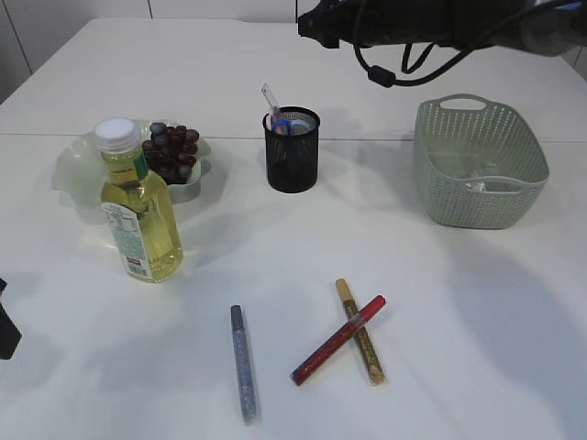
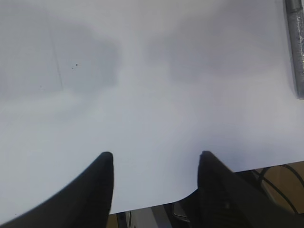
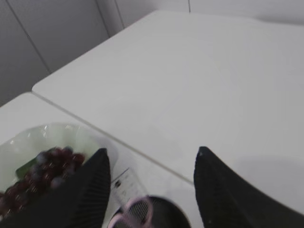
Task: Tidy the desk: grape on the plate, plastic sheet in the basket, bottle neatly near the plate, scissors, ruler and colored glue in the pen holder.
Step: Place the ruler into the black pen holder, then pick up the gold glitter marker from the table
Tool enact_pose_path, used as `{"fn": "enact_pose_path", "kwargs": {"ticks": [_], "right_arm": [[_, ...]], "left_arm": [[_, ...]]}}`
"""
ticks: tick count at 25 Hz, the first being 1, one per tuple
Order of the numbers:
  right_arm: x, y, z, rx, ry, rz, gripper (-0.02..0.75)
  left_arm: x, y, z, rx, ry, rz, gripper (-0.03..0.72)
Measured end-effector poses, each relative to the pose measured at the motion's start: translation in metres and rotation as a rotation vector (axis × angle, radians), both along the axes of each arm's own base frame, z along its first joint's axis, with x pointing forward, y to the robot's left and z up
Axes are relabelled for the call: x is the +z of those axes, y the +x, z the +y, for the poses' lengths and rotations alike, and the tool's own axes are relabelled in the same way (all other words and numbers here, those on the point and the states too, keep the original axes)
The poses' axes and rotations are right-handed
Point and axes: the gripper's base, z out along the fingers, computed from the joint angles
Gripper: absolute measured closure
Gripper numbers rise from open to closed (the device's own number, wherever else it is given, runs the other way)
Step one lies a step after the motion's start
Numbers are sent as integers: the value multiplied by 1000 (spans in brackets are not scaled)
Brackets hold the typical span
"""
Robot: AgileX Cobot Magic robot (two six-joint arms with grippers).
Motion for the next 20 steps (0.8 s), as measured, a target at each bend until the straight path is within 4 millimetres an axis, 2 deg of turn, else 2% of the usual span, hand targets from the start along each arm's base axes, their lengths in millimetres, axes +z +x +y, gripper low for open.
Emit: {"fn": "enact_pose_path", "kwargs": {"ticks": [6,11,13,16,20], "right_arm": [[35,-44,-10,2,-193,343,332],[74,-81,-23,-77,-306,483,351],[81,-93,-28,-97,-328,520,351],[75,-112,-35,-127,-359,600,352],[49,-147,-43,-145,-378,755,353]], "left_arm": [[0,0,1,-7,13,0,273],[0,0,2,-14,28,-2,273],[-1,0,2,-14,28,-2,273],[-1,0,2,-15,30,-2,273],[0,0,2,-15,30,-4,273]]}}
